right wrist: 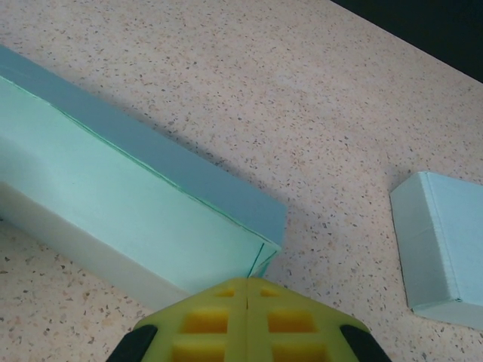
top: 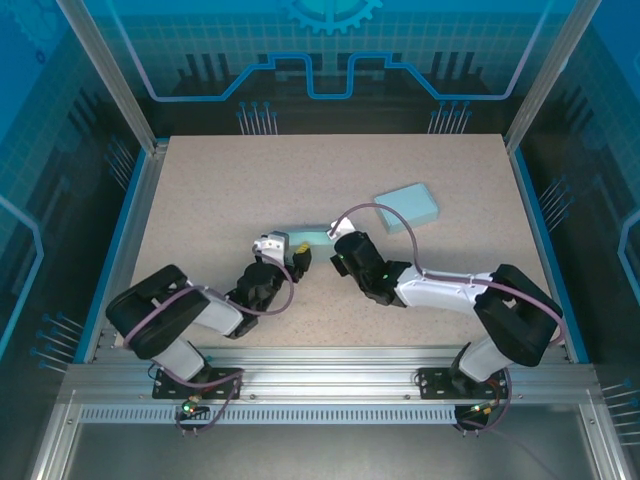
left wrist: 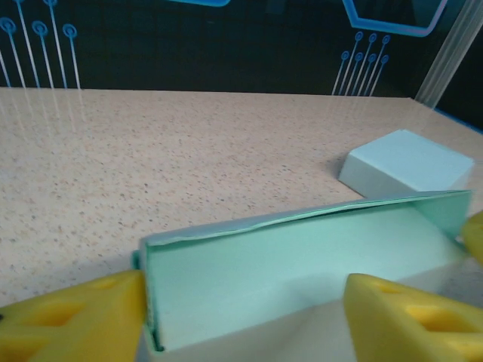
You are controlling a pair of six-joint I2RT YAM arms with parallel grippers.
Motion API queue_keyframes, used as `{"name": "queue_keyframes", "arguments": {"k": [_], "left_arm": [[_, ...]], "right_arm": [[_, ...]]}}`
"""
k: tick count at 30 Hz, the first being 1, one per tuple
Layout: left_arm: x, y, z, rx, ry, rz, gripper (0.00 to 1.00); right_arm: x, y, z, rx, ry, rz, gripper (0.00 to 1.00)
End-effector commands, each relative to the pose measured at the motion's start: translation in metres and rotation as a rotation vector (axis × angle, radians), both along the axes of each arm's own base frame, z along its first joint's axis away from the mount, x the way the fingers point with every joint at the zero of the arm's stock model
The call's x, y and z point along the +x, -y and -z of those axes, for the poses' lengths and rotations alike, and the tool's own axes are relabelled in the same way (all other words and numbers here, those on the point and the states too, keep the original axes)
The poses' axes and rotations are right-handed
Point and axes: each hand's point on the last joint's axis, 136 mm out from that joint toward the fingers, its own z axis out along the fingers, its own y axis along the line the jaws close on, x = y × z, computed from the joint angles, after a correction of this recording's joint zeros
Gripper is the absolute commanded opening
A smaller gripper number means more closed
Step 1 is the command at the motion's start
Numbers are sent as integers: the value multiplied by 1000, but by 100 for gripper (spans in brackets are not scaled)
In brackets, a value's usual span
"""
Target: Fold the paper box
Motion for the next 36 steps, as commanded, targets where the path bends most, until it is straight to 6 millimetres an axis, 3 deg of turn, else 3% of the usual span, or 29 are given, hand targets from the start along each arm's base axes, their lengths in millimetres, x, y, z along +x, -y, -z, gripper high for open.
{"name": "queue_keyframes", "arguments": {"k": [1,9,16,22,28,36], "left_arm": [[-20,9,8,-35,-74,85,79],[-32,0,-17,-127,-222,46,98],[-39,-35,-40,-173,-388,-144,99],[-26,-48,-55,-228,-527,-159,99],[-9,-49,-46,-247,-593,-142,99],[7,-44,-17,-285,-663,-152,93]], "right_arm": [[-15,-15,21,-31,-82,-58,0],[-11,-17,19,-34,-85,-42,0],[-9,-17,18,-41,-89,-32,0],[-9,-16,18,-48,-90,-31,0],[-8,-16,18,-53,-95,-28,0],[-9,-17,25,-72,-111,-37,0]]}}
